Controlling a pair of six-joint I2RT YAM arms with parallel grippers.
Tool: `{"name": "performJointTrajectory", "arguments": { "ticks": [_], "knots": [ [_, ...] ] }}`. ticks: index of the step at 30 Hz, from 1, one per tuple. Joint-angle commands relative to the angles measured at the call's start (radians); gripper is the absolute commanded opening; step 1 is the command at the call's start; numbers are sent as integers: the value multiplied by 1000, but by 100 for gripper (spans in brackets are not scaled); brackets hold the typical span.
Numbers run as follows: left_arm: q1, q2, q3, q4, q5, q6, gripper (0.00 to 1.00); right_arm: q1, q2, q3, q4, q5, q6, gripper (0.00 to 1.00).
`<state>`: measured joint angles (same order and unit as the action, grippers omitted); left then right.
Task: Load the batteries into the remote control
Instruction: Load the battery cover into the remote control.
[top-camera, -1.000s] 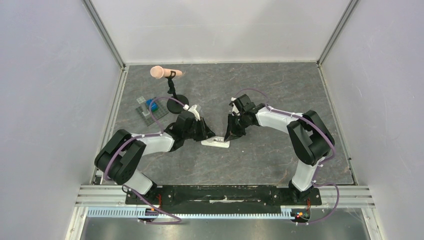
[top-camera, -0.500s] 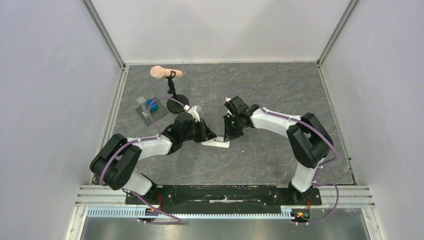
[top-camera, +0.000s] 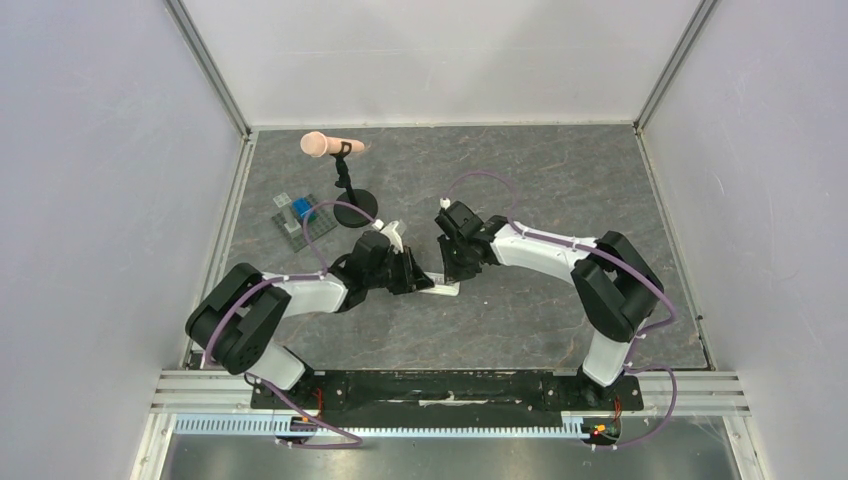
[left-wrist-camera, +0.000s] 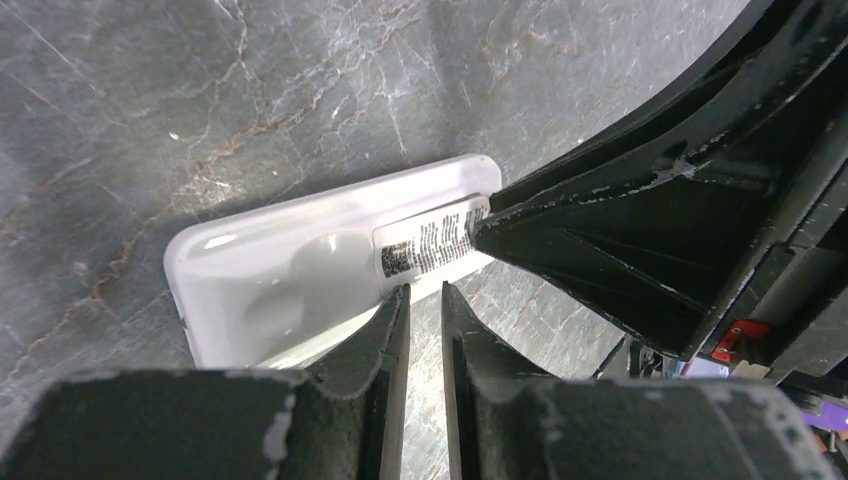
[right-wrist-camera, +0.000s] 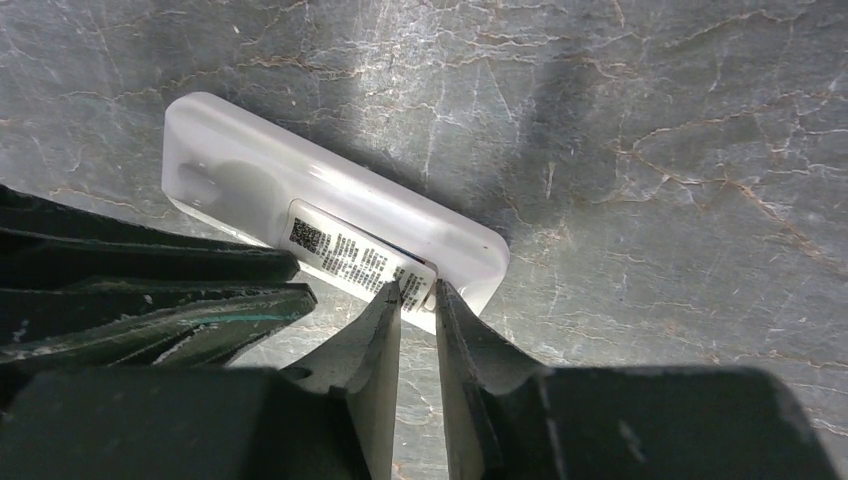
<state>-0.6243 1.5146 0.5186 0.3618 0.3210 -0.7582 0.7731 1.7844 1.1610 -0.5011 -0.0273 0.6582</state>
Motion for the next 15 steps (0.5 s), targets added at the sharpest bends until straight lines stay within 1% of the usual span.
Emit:
{"name": "performJointTrajectory", "arguments": {
  "ticks": [1, 7, 15],
  "knots": [
    [-7, 23, 23, -58, -42, 3, 23, 38, 61, -1, -42, 147, -31, 22],
    [-6, 47, 33, -103, -58, -13, 22, 98, 60, 50, -69, 247, -77, 21],
    [-6, 15, 37, -133, -72, -6, 22, 137, 74, 56, -73, 299, -115, 18]
  ]
}}
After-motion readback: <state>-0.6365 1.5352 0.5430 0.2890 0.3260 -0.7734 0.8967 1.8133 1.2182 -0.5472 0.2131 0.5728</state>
